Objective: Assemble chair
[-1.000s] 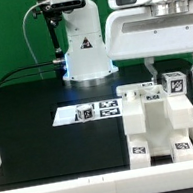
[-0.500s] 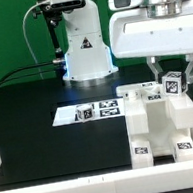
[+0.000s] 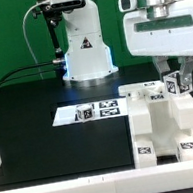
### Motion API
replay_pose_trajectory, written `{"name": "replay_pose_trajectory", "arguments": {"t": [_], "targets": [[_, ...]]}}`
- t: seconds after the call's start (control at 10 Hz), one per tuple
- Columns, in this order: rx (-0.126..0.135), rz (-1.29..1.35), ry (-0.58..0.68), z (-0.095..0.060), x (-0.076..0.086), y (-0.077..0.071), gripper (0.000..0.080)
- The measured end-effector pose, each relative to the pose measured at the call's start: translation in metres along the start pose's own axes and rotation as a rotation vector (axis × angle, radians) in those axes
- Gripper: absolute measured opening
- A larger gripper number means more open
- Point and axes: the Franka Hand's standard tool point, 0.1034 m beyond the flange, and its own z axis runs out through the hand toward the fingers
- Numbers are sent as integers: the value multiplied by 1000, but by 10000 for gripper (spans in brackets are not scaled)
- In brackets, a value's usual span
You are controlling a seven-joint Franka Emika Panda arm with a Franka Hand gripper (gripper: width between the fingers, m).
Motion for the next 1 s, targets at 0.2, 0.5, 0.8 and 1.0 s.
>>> {"name": "replay_pose_trajectory", "arguments": {"t": [0.2,0.5,0.8,1.0], "targets": [[0,-45,0,0,0,0,378],[-5,-317,-3,-2,-3,-2,630],[-3,-753,-11,1,-7,0,649],[-9,-891,-4,1,-4,0,649]]}}
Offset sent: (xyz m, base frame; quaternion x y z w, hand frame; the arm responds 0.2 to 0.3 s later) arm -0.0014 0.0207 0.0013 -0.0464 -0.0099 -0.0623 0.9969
